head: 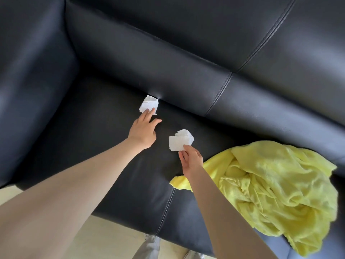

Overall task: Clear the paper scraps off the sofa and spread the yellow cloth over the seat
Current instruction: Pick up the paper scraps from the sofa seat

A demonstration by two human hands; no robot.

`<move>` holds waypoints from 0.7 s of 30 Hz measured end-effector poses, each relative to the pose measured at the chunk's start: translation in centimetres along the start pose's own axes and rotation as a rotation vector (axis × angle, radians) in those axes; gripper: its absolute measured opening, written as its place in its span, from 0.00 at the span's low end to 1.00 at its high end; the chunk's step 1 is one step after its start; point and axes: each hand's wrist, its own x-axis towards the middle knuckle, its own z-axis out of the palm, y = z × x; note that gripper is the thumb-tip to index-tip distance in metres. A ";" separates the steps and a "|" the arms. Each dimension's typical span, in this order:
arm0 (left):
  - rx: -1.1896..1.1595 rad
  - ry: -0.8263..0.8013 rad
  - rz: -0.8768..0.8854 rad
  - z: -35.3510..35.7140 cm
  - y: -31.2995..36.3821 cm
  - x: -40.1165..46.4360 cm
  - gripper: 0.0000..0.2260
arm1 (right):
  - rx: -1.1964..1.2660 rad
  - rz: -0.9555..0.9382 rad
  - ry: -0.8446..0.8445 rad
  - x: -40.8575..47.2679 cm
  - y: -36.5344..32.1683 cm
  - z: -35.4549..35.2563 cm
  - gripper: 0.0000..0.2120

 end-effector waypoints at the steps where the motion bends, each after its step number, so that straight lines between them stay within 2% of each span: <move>1: 0.026 -0.042 -0.020 0.2 0.3 0.2 0.24 | 0.007 0.022 -0.008 0.1 -0.2 -0.6 0.06; 3: 0.035 -0.036 -0.081 0.5 0.9 0.3 0.25 | -0.011 0.036 -0.016 0.2 -0.4 -1.4 0.06; 5: 0.011 0.063 -0.104 0.6 2.2 0.0 0.23 | -0.057 0.021 -0.004 0.2 -0.7 -2.2 0.06; 9: -0.166 0.257 0.030 1.3 6.2 -2.4 0.19 | -0.127 -0.037 0.049 0.4 -1.1 -3.3 0.11; 13: -0.292 0.193 0.181 2.9 10.0 -5.9 0.18 | -0.194 -0.059 0.089 0.3 -1.4 -4.4 0.14; 15: -0.241 0.172 0.230 3.8 10.9 -6.8 0.17 | -0.239 -0.058 0.102 0.3 -1.6 -5.2 0.12; 18: -0.110 0.197 0.120 3.7 10.1 -5.1 0.17 | -0.331 -0.078 0.096 0.8 -1.6 -6.4 0.09; 21: 0.047 0.109 -0.054 3.0 8.0 -2.3 0.22 | -0.431 -0.098 0.061 1.4 -1.5 -7.7 0.08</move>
